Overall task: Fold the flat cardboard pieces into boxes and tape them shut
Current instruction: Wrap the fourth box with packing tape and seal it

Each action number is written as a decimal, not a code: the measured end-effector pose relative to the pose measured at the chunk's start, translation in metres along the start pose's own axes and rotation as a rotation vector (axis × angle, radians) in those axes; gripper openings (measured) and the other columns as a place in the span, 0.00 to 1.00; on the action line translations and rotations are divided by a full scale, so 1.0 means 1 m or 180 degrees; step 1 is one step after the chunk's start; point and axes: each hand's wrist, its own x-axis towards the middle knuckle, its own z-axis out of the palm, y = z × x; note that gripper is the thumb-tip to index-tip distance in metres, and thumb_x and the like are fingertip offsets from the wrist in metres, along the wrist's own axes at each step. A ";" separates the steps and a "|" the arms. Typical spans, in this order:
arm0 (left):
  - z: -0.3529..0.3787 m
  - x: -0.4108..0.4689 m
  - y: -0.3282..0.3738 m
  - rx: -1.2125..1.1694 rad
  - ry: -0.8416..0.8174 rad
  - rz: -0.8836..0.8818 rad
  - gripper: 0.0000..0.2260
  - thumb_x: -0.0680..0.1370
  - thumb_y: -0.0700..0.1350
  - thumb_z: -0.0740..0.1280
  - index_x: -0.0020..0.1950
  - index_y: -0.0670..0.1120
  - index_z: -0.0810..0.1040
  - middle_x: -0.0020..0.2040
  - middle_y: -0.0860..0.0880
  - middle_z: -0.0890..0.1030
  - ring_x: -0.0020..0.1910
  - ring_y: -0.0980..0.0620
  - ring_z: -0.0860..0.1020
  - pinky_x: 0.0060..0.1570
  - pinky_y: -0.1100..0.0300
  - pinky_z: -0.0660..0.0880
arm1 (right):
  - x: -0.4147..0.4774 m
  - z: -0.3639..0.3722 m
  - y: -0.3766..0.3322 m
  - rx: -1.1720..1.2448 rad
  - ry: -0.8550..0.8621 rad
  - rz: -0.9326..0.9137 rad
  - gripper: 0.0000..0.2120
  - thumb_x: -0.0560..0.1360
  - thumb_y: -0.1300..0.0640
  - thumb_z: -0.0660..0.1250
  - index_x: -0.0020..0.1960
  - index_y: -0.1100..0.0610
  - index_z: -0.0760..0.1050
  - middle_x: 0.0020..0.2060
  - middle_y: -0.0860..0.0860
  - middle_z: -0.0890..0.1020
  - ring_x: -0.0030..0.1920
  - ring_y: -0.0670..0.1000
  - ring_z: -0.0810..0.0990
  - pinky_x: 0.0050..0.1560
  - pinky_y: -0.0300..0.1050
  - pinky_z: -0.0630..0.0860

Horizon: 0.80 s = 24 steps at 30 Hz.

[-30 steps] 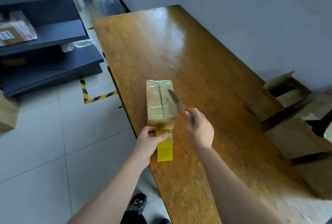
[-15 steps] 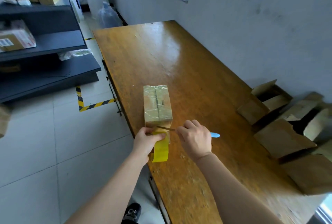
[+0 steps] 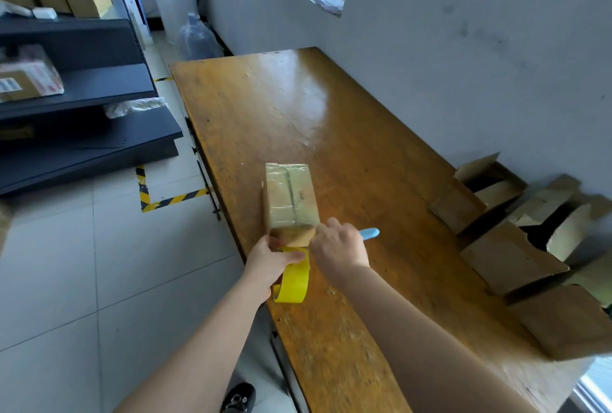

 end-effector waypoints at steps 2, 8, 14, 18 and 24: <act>0.000 0.000 -0.002 0.0191 0.0001 0.0015 0.20 0.67 0.44 0.79 0.52 0.51 0.73 0.50 0.50 0.79 0.47 0.50 0.79 0.44 0.52 0.78 | -0.001 0.010 -0.003 0.0070 -0.0295 0.0106 0.07 0.77 0.60 0.62 0.50 0.55 0.79 0.45 0.50 0.78 0.43 0.51 0.71 0.36 0.45 0.64; -0.015 0.005 -0.002 0.0310 -0.0004 -0.0101 0.19 0.67 0.45 0.79 0.52 0.49 0.75 0.50 0.47 0.80 0.45 0.49 0.81 0.35 0.59 0.75 | -0.028 0.048 0.024 0.0893 -0.0409 0.1130 0.07 0.80 0.52 0.59 0.49 0.49 0.76 0.43 0.47 0.77 0.46 0.50 0.76 0.42 0.44 0.68; -0.020 0.008 -0.004 0.0307 -0.0096 -0.0155 0.18 0.67 0.44 0.79 0.51 0.49 0.76 0.50 0.47 0.81 0.44 0.50 0.81 0.35 0.59 0.74 | -0.048 0.083 0.039 0.1408 -0.0988 0.1698 0.05 0.82 0.51 0.56 0.51 0.50 0.70 0.48 0.49 0.78 0.50 0.51 0.76 0.45 0.45 0.69; -0.023 0.011 -0.004 0.0299 -0.0165 -0.0188 0.18 0.66 0.45 0.80 0.51 0.49 0.77 0.50 0.46 0.81 0.48 0.47 0.80 0.44 0.53 0.78 | -0.030 0.076 0.031 0.1230 -0.0627 0.1678 0.15 0.81 0.45 0.58 0.63 0.50 0.70 0.58 0.51 0.76 0.58 0.53 0.74 0.56 0.48 0.71; -0.025 0.010 -0.002 0.0173 -0.0273 -0.0144 0.18 0.66 0.44 0.79 0.52 0.49 0.78 0.49 0.47 0.83 0.48 0.48 0.82 0.46 0.52 0.78 | 0.021 0.031 0.004 0.1515 0.1081 0.0505 0.35 0.73 0.33 0.58 0.74 0.52 0.63 0.70 0.56 0.69 0.69 0.57 0.68 0.66 0.54 0.68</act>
